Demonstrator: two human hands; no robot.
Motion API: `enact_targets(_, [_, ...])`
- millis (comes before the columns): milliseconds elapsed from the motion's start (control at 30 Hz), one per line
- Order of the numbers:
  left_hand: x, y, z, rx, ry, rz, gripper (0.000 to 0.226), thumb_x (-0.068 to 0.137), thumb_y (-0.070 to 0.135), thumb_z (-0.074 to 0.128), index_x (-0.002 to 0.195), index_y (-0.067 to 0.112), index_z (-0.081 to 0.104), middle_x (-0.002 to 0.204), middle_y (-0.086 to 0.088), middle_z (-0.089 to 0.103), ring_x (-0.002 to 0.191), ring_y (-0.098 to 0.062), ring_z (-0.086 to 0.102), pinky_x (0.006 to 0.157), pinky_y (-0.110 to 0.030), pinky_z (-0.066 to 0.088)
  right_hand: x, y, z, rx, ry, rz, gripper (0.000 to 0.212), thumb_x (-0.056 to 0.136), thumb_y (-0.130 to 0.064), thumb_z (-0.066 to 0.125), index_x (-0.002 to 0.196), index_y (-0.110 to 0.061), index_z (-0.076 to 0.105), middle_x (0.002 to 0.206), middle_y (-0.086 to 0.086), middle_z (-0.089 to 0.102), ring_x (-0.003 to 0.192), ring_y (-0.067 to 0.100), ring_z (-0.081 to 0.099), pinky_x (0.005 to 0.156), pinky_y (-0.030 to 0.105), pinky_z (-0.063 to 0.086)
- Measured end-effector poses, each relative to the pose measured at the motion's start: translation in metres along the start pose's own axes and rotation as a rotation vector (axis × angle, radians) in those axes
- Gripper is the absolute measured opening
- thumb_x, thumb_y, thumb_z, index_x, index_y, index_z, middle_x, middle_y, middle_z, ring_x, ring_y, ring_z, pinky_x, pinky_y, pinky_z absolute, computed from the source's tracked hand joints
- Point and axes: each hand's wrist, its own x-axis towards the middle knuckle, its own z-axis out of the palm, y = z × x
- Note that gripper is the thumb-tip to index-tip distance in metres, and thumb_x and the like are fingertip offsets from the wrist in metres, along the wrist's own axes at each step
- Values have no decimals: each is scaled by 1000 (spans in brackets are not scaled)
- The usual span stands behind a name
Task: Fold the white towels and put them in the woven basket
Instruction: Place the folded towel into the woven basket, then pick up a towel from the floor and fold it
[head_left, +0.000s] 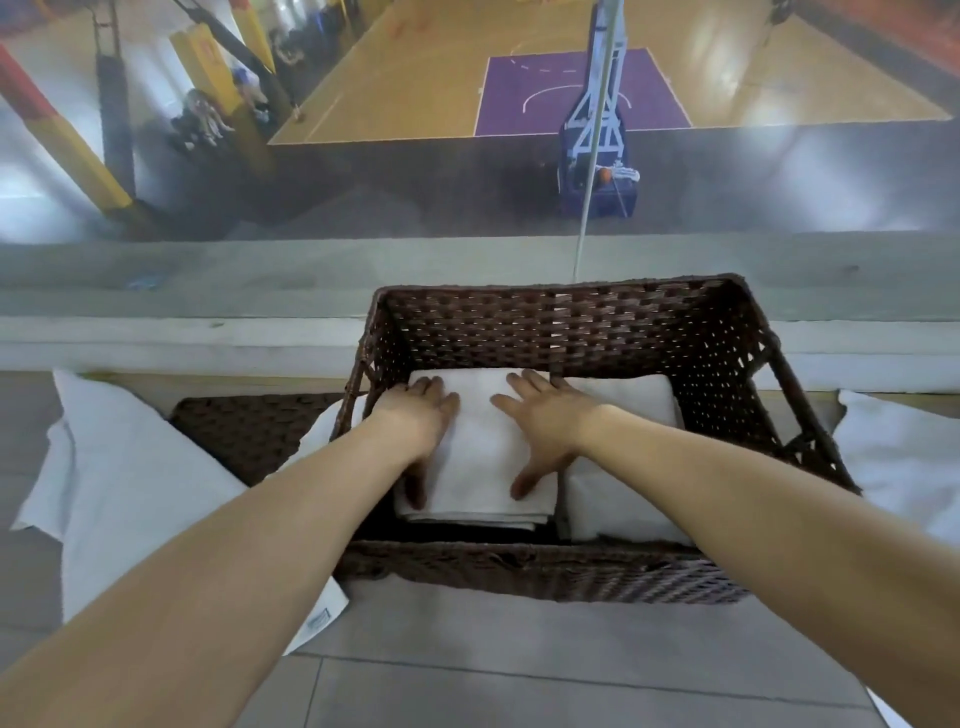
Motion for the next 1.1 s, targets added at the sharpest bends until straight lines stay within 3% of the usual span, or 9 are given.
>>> enact_targets(100, [-30, -4, -16, 78, 94, 51, 111, 69, 52, 96, 159, 23, 37, 152, -7, 50, 137, -29, 55, 109, -44, 50, -7, -5, -20, 6, -13, 55, 131, 65, -86, 77, 167, -23, 23, 172, 13, 21, 158, 36, 24, 124, 58, 32])
enact_targets(200, [-86, -24, -22, 74, 339, 105, 73, 88, 40, 80, 152, 25, 47, 140, -4, 57, 123, -28, 61, 100, -43, 53, -26, -15, -58, 24, 86, 48, 79, 90, -65, 70, 148, -16, 52, 146, 8, 54, 130, 32, 57, 103, 50, 54])
enact_targets(367, [-205, -67, 23, -10, 633, 10, 65, 86, 46, 83, 142, 25, 60, 128, 0, 65, 107, -27, 68, 84, -39, 55, -80, -62, -129, -94, 424, 28, 26, 90, -17, 63, 116, -15, 65, 114, 7, 69, 99, 31, 67, 79, 41, 58])
enact_targets(467, [-269, -88, 73, -25, 459, -143, 64, 97, 53, 70, 152, 29, 48, 141, 2, 57, 117, -24, 64, 91, -37, 52, -114, -125, -156, -56, 648, -72, 10, 94, -17, 58, 102, -13, 62, 100, 10, 68, 87, 35, 64, 71, 40, 52])
enact_targets(567, [-317, -98, 133, -127, 314, -285, 64, 101, 57, 61, 155, 28, 44, 141, 1, 56, 120, -23, 65, 93, -39, 55, -136, -204, -145, -72, 737, -224, 17, 99, -24, 55, 109, -15, 65, 104, 7, 70, 93, 36, 69, 75, 42, 56])
enact_targets(700, [-355, -93, 222, -423, 125, -448, 69, 97, 55, 68, 156, 31, 41, 144, 2, 54, 125, -27, 63, 98, -44, 56, -121, -296, -66, -75, 529, -389, 22, 101, -32, 54, 109, -14, 63, 109, 8, 65, 99, 34, 67, 73, 40, 50])
enact_targets(833, [-368, -84, 258, -613, -19, -417, 78, 95, 52, 72, 160, 28, 37, 148, -3, 50, 134, -29, 55, 107, -44, 50, -56, -352, 22, 16, 382, -307, 37, 104, -42, 57, 125, -12, 59, 123, 9, 58, 116, 32, 59, 84, 43, 46])
enact_targets(967, [-365, -94, 263, -589, 105, -384, 77, 99, 47, 70, 164, 29, 31, 152, -4, 49, 138, -30, 54, 110, -46, 49, 1, -390, 86, 114, 317, -161, 66, 99, -62, 57, 150, -22, 47, 136, 8, 54, 125, 34, 51, 97, 49, 44])
enact_targets(1100, [-361, -100, 272, -531, 95, -373, 72, 100, 41, 68, 162, 28, 33, 147, -3, 52, 131, -30, 57, 105, -47, 51, 23, -408, 119, 37, 346, -72, 30, 105, -25, 50, 133, -19, 56, 125, 8, 59, 116, 33, 52, 92, 46, 40])
